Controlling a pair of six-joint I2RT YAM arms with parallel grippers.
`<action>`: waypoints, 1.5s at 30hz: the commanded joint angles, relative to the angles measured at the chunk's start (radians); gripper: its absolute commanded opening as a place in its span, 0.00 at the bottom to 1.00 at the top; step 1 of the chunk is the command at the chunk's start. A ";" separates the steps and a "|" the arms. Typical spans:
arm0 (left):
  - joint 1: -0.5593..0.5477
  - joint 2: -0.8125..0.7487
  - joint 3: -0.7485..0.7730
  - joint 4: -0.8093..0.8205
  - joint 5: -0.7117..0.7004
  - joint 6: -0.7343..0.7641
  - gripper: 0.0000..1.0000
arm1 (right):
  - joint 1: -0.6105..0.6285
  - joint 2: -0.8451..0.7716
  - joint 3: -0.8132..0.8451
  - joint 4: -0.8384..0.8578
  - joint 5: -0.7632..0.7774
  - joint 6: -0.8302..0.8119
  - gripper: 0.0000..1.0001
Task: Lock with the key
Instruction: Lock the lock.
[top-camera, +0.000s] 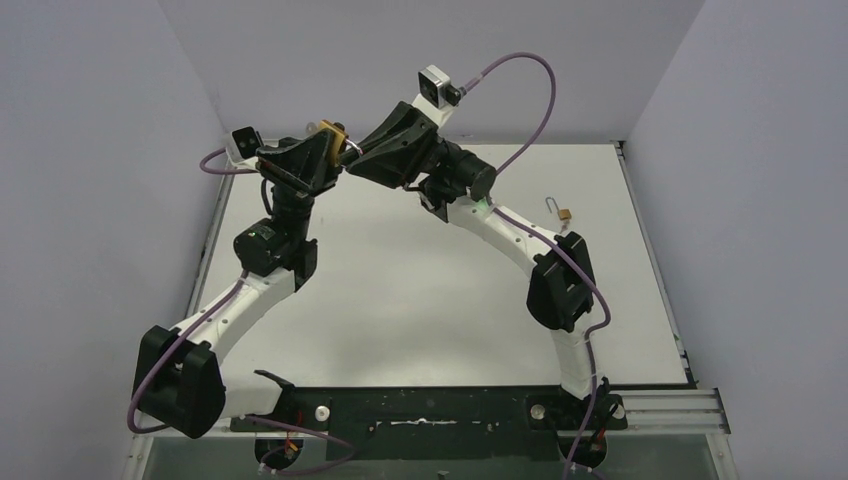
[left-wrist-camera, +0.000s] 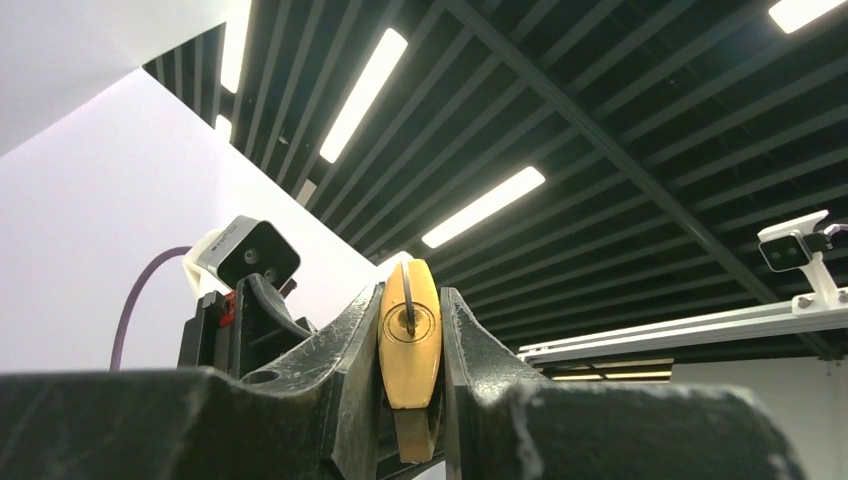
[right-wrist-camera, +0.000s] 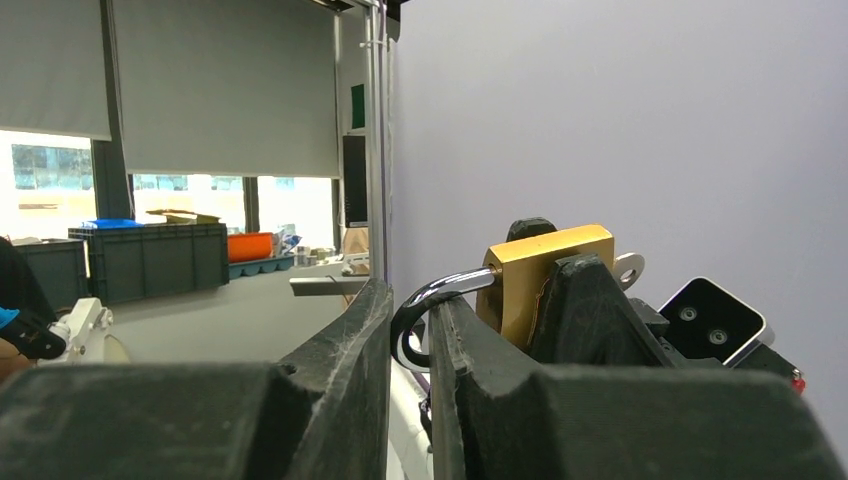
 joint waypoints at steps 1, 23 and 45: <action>-0.131 0.043 0.039 -0.118 0.471 -0.017 0.00 | 0.071 0.072 -0.025 -0.182 -0.124 -0.027 0.00; -0.424 0.070 -0.048 -0.116 0.466 0.017 0.00 | 0.036 0.112 0.052 -0.324 -0.092 -0.190 0.00; -0.227 -0.003 -0.058 -0.151 0.556 0.053 0.00 | 0.001 -0.070 -0.149 -0.668 -0.136 -0.297 0.00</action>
